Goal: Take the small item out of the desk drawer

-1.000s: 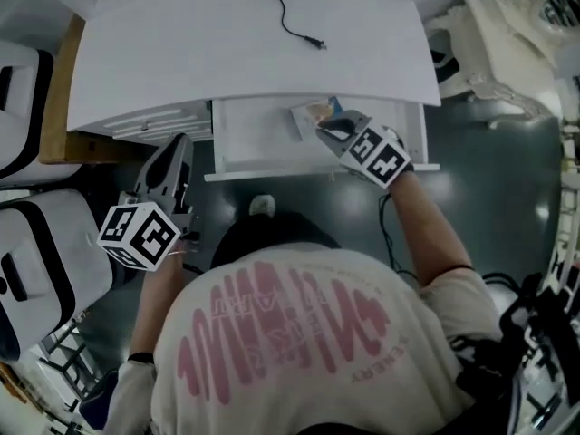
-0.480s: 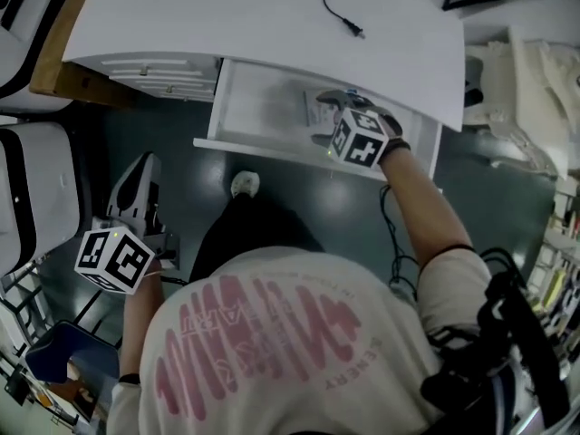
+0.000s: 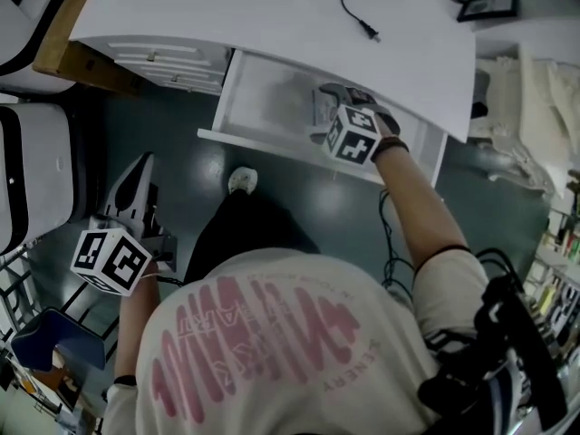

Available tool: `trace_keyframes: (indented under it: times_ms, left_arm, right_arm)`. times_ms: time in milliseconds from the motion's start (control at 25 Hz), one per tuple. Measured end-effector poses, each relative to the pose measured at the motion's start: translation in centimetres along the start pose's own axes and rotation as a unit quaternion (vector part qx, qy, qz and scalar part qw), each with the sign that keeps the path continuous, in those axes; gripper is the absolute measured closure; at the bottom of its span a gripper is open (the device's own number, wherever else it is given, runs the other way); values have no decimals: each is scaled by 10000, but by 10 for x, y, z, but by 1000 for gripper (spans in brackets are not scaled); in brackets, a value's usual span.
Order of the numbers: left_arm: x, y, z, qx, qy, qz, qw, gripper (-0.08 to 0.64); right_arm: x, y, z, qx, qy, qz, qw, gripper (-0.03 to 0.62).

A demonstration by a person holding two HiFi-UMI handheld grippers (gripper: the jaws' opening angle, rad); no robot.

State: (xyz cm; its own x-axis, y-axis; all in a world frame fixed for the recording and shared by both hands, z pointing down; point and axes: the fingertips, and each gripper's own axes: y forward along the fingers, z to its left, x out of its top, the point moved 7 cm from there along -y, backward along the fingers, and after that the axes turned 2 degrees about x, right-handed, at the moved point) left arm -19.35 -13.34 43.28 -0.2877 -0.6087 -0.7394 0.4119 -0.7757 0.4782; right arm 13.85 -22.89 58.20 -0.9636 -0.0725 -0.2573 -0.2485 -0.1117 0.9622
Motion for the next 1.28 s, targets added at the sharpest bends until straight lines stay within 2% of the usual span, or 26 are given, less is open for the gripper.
trace_keyframes:
  times_ms: [400,720,1000,1280]
  left_arm:
    - [3,-1,10,22,-1,-35,10000,532]
    - [3,-3,19,91,-138,-71,9998,532]
    - [2,-5,21,134,-229,-100,9996,532]
    - [0,-9,15,131,-209,-129,9996,532]
  right_arm:
    - [-8,23,-12,404,68,463,9981,130]
    - [-10,26,-14,644,246,583,9959,132]
    - [-8,24,-6,537,551,780,9940,133]
    - [-8,22,-6,345,616,746,9947,140]
